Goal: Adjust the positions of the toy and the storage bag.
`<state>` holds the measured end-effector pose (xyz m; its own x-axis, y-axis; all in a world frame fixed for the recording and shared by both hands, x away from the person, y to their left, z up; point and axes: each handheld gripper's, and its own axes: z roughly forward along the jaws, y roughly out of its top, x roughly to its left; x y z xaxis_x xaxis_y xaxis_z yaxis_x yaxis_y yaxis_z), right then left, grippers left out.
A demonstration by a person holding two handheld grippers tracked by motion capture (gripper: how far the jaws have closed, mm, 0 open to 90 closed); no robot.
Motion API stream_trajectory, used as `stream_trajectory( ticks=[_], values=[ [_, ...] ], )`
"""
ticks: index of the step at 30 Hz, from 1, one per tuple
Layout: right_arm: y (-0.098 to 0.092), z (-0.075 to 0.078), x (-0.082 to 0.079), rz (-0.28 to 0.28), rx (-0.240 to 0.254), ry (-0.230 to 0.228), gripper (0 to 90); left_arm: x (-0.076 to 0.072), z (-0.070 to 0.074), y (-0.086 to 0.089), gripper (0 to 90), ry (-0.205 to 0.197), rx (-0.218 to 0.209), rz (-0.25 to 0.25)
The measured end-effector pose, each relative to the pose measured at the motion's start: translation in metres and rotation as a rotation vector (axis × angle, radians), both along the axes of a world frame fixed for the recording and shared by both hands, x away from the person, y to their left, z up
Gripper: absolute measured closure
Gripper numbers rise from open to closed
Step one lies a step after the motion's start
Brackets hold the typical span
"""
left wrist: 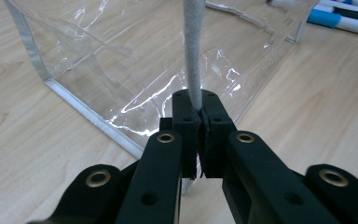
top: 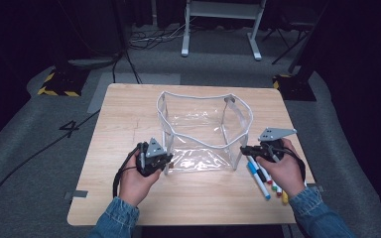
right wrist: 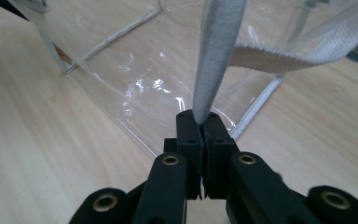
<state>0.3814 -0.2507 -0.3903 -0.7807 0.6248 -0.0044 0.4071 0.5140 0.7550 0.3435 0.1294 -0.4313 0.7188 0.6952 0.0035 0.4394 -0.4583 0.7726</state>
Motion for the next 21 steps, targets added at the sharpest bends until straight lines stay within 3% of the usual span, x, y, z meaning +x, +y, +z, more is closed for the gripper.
stream_trajectory(
  ticks=[1, 8, 14, 21],
  values=[
    [-0.001, 0.000, -0.004, 0.007, -0.001, 0.003, 88.0, -0.005, -0.001, 0.000, 86.8, 0.013, -0.013, -0.010],
    [-0.013, 0.001, -0.045, 0.059, 0.014, 0.031, 88.1, -0.033, -0.004, 0.000, 86.7, 0.010, -0.044, -0.071],
    [-0.024, 0.003, -0.077, 0.084, 0.007, 0.045, 88.1, -0.053, -0.003, -0.008, 86.6, 0.009, -0.031, -0.139],
    [-0.037, 0.002, -0.101, 0.092, 0.016, 0.057, 88.1, -0.074, -0.003, -0.018, 86.2, 0.026, -0.043, -0.182]
  ],
)
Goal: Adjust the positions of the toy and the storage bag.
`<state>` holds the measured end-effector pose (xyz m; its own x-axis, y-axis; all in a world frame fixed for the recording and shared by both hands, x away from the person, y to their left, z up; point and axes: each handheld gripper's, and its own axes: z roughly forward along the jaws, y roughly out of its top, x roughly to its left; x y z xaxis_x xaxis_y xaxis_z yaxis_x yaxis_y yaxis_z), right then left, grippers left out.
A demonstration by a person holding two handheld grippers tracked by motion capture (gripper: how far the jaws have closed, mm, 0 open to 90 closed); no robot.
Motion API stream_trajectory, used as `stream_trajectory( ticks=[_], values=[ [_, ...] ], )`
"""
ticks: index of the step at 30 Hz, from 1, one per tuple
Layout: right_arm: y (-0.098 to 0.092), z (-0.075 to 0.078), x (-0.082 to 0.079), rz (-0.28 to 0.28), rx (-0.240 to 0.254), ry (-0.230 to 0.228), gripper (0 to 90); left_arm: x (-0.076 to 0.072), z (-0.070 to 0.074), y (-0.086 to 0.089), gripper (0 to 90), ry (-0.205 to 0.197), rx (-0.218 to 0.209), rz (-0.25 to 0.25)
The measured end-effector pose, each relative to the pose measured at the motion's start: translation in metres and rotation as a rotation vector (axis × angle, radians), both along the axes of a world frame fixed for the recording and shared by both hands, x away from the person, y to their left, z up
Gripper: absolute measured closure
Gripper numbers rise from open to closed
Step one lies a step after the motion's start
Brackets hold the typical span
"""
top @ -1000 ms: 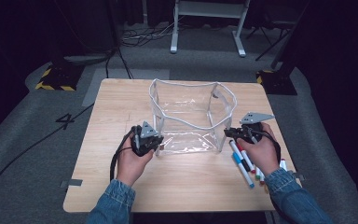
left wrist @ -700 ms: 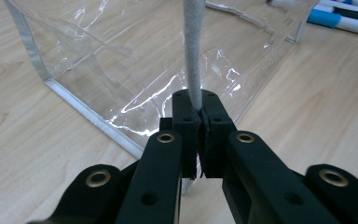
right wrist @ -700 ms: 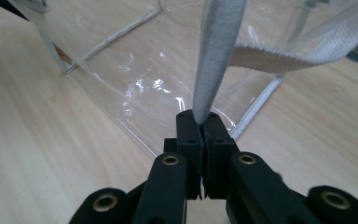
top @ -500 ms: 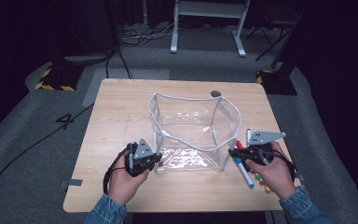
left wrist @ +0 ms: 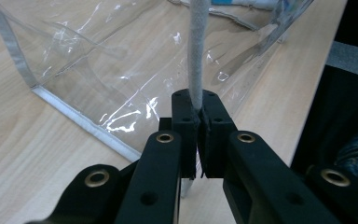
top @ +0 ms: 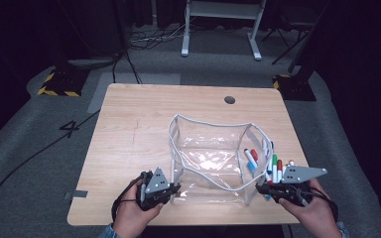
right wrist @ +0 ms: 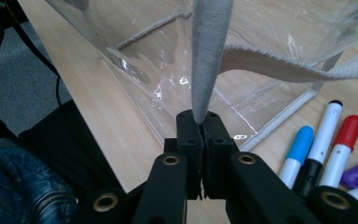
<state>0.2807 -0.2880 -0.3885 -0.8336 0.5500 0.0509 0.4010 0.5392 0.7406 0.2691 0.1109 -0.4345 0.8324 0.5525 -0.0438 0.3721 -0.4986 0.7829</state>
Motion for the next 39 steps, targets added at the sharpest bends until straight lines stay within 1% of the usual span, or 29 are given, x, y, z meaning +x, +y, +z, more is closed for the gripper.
stream_trajectory(
  ticks=[2, 3, 8, 13, 15, 17, 19, 21, 22, 24, 26, 28, 30, 32, 33, 35, 36, 39],
  values=[
    [-0.004, 0.000, -0.006, -0.001, 0.003, 0.002, 88.1, -0.003, -0.001, -0.002, 84.9, 0.009, -0.008, -0.007],
    [-0.006, 0.000, -0.008, -0.002, 0.006, 0.001, 88.2, -0.004, -0.001, -0.003, 84.9, 0.006, -0.002, -0.013],
    [-0.014, -0.001, -0.022, -0.010, 0.014, 0.008, 88.2, -0.008, -0.002, -0.010, 85.0, 0.016, -0.006, -0.037],
    [-0.020, 0.000, -0.030, -0.013, 0.006, 0.014, 88.2, -0.013, -0.002, -0.016, 84.9, 0.020, -0.002, -0.055],
    [-0.022, 0.001, -0.033, -0.015, 0.001, 0.015, 88.2, -0.018, -0.001, -0.021, 84.7, 0.020, 0.006, -0.068],
    [-0.024, 0.001, -0.035, -0.017, -0.001, 0.014, 88.0, -0.020, -0.001, -0.023, 83.4, 0.021, 0.003, -0.078],
    [-0.026, 0.000, -0.036, -0.019, 0.005, 0.016, 87.2, -0.020, -0.001, -0.023, 80.4, 0.028, -0.004, -0.079],
    [-0.028, 0.000, -0.035, -0.024, 0.028, 0.021, 83.1, -0.020, 0.000, -0.021, 77.0, 0.042, -0.032, -0.078],
    [-0.029, 0.001, -0.035, -0.023, 0.037, 0.025, 79.0, -0.020, 0.001, -0.020, 70.6, 0.051, -0.049, -0.073],
    [-0.030, 0.003, -0.034, -0.026, 0.059, 0.027, 73.3, -0.020, 0.003, -0.018, 61.2, 0.074, -0.060, -0.058],
    [-0.032, 0.006, -0.032, -0.027, 0.049, 0.040, 68.4, -0.020, 0.008, -0.013, 54.9, 0.089, -0.064, -0.052],
    [-0.035, 0.008, -0.030, -0.029, 0.049, 0.043, 63.3, -0.020, 0.012, -0.009, 51.4, 0.101, -0.070, -0.053],
    [-0.038, 0.010, -0.030, -0.022, 0.042, 0.043, 60.4, -0.020, 0.016, -0.002, 48.8, 0.086, -0.062, -0.047],
    [-0.041, 0.012, -0.030, -0.020, 0.045, 0.034, 56.9, -0.020, 0.020, 0.004, 46.4, 0.090, -0.063, -0.032],
    [-0.043, 0.013, -0.031, -0.022, 0.049, 0.034, 56.9, -0.020, 0.022, 0.008, 44.4, 0.087, -0.059, -0.022],
    [-0.046, 0.015, -0.032, -0.026, 0.061, 0.028, 56.8, -0.020, 0.028, 0.015, 43.2, 0.053, -0.040, 0.005],
    [-0.047, 0.017, -0.033, -0.028, 0.063, 0.025, 56.8, -0.019, 0.031, 0.019, 42.7, 0.035, -0.038, 0.017],
    [-0.051, 0.022, -0.033, -0.040, 0.063, 0.016, 56.7, -0.012, 0.038, 0.030, 41.8, 0.006, -0.056, 0.048]
  ],
)
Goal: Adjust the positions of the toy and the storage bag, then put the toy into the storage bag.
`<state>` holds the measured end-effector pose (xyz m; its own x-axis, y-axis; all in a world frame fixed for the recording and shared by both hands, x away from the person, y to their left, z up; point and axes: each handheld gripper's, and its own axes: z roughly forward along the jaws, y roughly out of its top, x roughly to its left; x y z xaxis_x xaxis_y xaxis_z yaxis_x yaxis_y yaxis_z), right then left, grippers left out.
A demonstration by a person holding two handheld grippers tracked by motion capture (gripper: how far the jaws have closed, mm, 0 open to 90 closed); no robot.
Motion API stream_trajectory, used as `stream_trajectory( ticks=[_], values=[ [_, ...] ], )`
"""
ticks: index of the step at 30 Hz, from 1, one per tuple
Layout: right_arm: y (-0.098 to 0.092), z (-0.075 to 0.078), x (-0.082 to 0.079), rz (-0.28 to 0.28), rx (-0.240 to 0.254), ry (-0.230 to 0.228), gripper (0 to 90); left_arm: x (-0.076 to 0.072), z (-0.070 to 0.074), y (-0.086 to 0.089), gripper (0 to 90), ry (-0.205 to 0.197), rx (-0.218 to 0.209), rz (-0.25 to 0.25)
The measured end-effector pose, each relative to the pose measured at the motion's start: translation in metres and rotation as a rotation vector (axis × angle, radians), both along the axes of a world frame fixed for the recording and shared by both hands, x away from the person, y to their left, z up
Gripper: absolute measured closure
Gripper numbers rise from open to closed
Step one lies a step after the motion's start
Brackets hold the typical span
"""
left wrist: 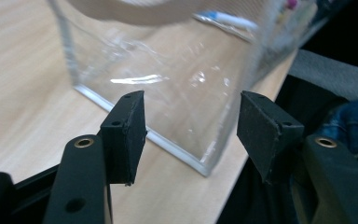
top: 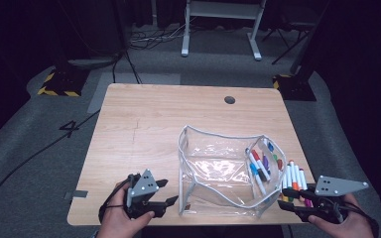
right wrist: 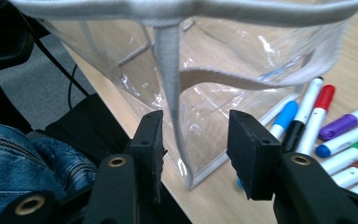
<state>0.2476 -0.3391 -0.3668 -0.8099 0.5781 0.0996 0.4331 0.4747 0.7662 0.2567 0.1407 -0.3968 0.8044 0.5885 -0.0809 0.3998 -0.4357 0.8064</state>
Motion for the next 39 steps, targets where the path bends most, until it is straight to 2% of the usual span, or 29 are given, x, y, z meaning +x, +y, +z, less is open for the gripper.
stream_trajectory(
  ticks=[1, 5, 9, 11, 13, 15, 17, 20, 24, 28, 30, 33, 34, 35, 36, 39],
  values=[
    [-0.001, 0.001, 0.001, -0.007, 0.000, -0.003, 56.3, 0.004, 0.000, 0.003, 40.6, -0.013, -0.013, 0.016],
    [-0.007, 0.003, 0.005, -0.038, -0.012, -0.017, 53.2, 0.023, -0.002, 0.013, 36.6, -0.050, -0.010, 0.080],
    [-0.014, 0.001, 0.010, -0.070, -0.003, -0.016, 51.2, 0.042, -0.011, 0.020, 31.5, -0.070, -0.017, 0.139],
    [-0.019, -0.001, 0.013, -0.093, -0.004, -0.017, 50.4, 0.050, -0.019, 0.024, 30.1, -0.064, -0.014, 0.177],
    [-0.025, -0.003, 0.017, -0.117, -0.004, -0.020, 49.5, 0.057, -0.028, 0.029, 29.4, -0.062, 0.016, 0.209],
    [-0.032, -0.006, 0.021, -0.148, -0.006, -0.018, 48.5, 0.061, -0.037, 0.034, 28.1, -0.052, 0.037, 0.229],
    [-0.039, -0.008, 0.026, -0.179, -0.019, -0.013, 47.0, 0.064, -0.046, 0.037, 27.0, -0.037, 0.031, 0.254],
    [-0.051, -0.013, 0.035, -0.235, -0.033, -0.004, 46.3, 0.069, -0.062, 0.042, 23.0, -0.024, 0.055, 0.281],
    [-0.068, -0.023, 0.048, -0.312, -0.088, 0.007, 46.0, 0.073, -0.080, 0.043, 22.3, 0.010, 0.078, 0.292],
    [-0.085, -0.037, 0.061, -0.385, -0.133, 0.042, 46.4, 0.076, -0.094, 0.042, 21.6, 0.019, 0.132, 0.285],
    [-0.092, -0.045, 0.067, -0.414, -0.165, 0.056, 46.4, 0.077, -0.102, 0.040, 21.6, 0.034, 0.135, 0.290],
    [-0.099, -0.058, 0.075, -0.441, -0.182, 0.104, 47.4, 0.079, -0.109, 0.036, 21.2, 0.030, 0.222, 0.288],
    [-0.100, -0.062, 0.078, -0.449, -0.185, 0.123, 47.9, 0.079, -0.111, 0.035, 21.2, 0.019, 0.226, 0.292],
    [-0.102, -0.066, 0.080, -0.452, -0.194, 0.134, 48.2, 0.079, -0.113, 0.035, 20.9, 0.020, 0.202, 0.290],
    [-0.103, -0.071, 0.082, -0.457, -0.203, 0.143, 48.5, 0.079, -0.114, 0.034, 20.8, 0.040, 0.179, 0.295],
    [-0.105, -0.082, 0.088, -0.472, -0.233, 0.177, 50.1, 0.079, -0.114, 0.035, 20.2, 0.037, 0.180, 0.300]
  ],
)
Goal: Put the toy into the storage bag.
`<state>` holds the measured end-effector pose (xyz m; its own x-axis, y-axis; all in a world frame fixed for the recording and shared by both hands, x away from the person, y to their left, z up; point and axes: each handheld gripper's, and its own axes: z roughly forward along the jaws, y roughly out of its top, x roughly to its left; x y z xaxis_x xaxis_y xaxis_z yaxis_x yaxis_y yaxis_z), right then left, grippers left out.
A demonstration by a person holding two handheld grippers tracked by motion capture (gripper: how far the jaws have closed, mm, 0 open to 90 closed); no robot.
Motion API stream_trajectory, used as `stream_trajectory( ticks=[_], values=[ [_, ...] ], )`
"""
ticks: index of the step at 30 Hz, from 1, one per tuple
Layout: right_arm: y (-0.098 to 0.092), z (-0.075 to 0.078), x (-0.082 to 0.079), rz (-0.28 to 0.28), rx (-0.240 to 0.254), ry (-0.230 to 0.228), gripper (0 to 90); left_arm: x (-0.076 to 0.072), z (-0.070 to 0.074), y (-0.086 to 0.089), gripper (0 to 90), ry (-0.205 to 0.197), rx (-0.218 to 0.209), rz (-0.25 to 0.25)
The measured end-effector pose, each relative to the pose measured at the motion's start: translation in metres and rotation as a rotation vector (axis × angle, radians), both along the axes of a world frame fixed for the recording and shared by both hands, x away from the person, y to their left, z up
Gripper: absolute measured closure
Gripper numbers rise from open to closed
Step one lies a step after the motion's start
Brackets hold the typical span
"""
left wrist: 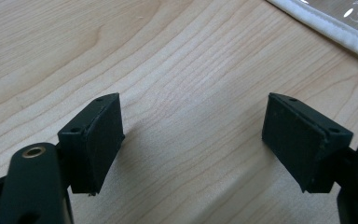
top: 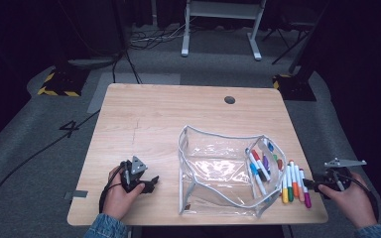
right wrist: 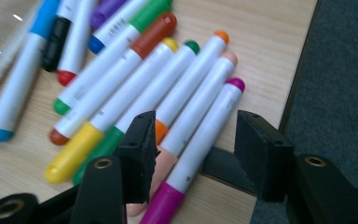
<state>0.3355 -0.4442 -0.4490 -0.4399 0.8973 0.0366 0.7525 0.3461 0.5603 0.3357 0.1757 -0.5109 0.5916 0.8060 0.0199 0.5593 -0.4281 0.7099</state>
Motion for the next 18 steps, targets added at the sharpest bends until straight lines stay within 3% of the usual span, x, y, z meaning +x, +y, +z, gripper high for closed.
stream_trajectory(
  ticks=[5, 12, 15, 18],
  values=[
    [-0.004, -0.013, 0.004, -0.016, -0.014, 0.043, 51.6, -0.001, 0.000, 0.000, 20.4, 0.031, -0.021, 0.000],
    [-0.006, -0.021, 0.004, -0.029, -0.012, 0.059, 52.8, -0.002, 0.000, -0.001, 20.3, 0.030, -0.018, 0.001],
    [-0.004, -0.022, 0.005, -0.006, -0.063, 0.070, 57.2, -0.003, 0.000, -0.001, 20.3, 0.033, -0.019, 0.003],
    [-0.003, -0.023, 0.004, -0.013, -0.074, 0.076, 62.5, -0.003, 0.000, -0.001, 20.3, 0.033, -0.022, 0.002]
  ],
)
